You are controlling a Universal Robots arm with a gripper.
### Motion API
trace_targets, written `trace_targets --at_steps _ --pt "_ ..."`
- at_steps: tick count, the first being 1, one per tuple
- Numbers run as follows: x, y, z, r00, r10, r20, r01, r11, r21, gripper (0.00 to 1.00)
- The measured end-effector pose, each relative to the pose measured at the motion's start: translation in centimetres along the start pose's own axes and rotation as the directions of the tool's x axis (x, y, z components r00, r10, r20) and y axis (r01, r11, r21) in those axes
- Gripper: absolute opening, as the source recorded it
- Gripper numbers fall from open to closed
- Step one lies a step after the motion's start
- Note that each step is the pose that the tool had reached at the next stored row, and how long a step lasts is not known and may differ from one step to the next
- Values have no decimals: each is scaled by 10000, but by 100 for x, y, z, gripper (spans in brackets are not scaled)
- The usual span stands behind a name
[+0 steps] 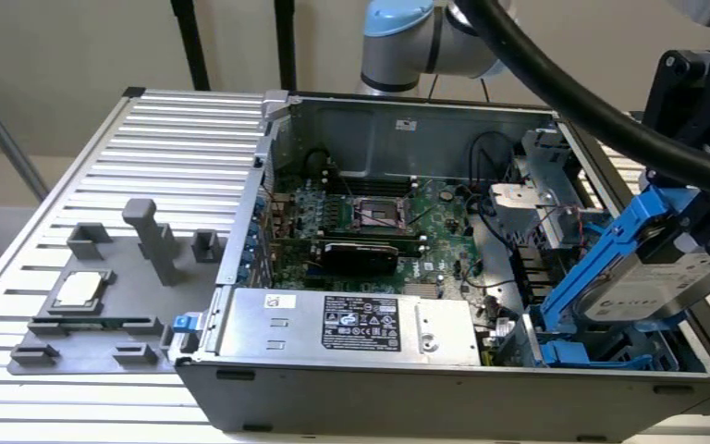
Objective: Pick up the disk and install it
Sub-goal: 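Insert the disk into the insertion slot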
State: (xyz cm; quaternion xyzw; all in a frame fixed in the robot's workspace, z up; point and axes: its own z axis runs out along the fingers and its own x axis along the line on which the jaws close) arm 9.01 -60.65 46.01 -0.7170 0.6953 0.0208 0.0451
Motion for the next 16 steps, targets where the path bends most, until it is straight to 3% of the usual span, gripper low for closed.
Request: trace_targets --at_steps 13,16 --pt "-1 -1 -4 10000 -1 -3 1 10000 -1 0" --pt "-8 -1 20 10000 27 -33 -27 10000 1 0"
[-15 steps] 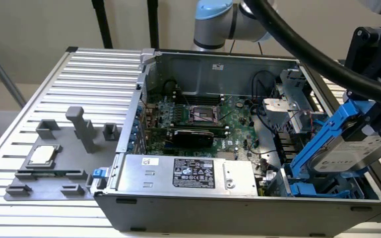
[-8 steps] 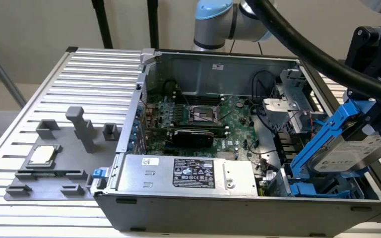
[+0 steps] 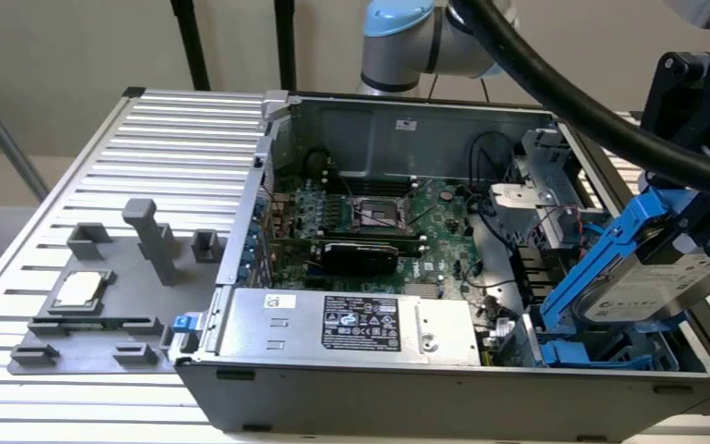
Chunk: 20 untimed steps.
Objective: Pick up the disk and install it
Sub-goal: 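Insert the disk into the insertion slot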
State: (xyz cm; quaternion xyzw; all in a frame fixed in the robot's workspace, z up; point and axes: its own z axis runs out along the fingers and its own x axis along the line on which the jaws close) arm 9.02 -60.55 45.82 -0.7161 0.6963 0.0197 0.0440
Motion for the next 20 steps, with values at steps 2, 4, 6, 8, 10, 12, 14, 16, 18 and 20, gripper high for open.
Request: trace_targets --at_steps 2,4,6,8,10,12,14,16,18,20 --pt "-12 1 19 10000 32 -12 -32 10000 -8 0" --pt "-13 2 38 10000 52 -11 -52 10000 -35 0" --pt "-14 -1 50 10000 60 -23 -60 9999 -91 0" --pt "-16 -6 55 10000 61 -25 -62 9999 -108 0" --pt "-19 -13 56 10000 62 -26 -62 9999 -110 0" --pt "-22 -15 59 10000 63 -26 -63 9999 -110 0" --pt "-24 -24 66 10000 61 -25 -61 9999 -111 0" --pt "-25 -36 72 10000 62 -27 -62 9999 -115 0" --pt "-26 -45 79 10000 63 -27 -63 9999 -124 0" --pt "-26 -49 89 10000 65 -26 -65 9999 -140 0"
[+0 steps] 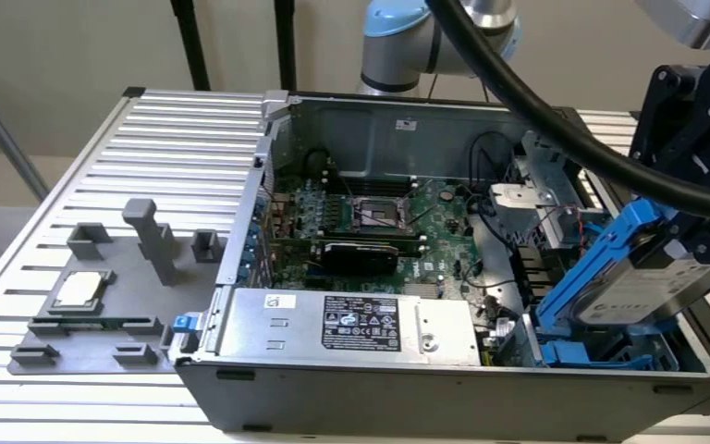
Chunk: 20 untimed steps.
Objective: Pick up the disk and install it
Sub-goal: 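Insert the disk into the insertion slot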
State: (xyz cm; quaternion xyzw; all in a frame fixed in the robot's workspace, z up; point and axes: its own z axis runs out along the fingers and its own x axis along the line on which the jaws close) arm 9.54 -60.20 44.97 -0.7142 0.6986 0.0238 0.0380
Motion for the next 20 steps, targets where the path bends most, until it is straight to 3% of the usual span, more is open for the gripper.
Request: trace_targets --at_steps 5,20 --pt "-2 -7 34 10000 3 4 -3 10000 -59 0" --pt "-3 -39 128 10000 10 3 -10 9999 -116 0"
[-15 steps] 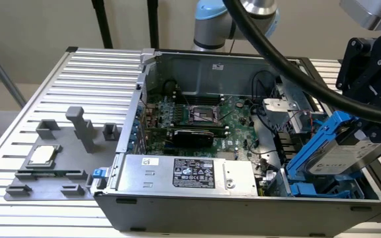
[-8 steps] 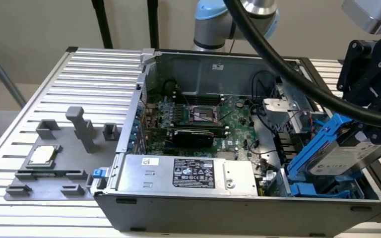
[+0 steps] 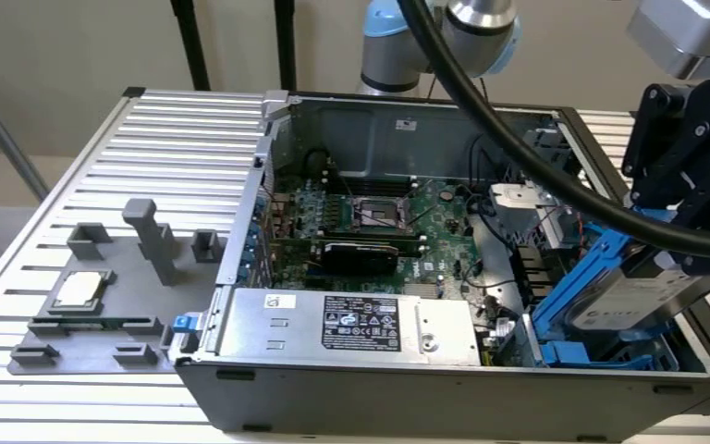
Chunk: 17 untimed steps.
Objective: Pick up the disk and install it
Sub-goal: 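Insert the disk into the insertion slot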
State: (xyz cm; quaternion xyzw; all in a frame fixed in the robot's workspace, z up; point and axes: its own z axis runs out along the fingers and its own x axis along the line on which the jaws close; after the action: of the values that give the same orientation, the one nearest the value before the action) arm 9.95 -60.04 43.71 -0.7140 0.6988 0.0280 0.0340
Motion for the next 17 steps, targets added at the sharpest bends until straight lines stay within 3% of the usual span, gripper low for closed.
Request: trace_targets --at_steps 17 --pt "-55 -3 199 10000 2 1 -2 10000 -23 0"
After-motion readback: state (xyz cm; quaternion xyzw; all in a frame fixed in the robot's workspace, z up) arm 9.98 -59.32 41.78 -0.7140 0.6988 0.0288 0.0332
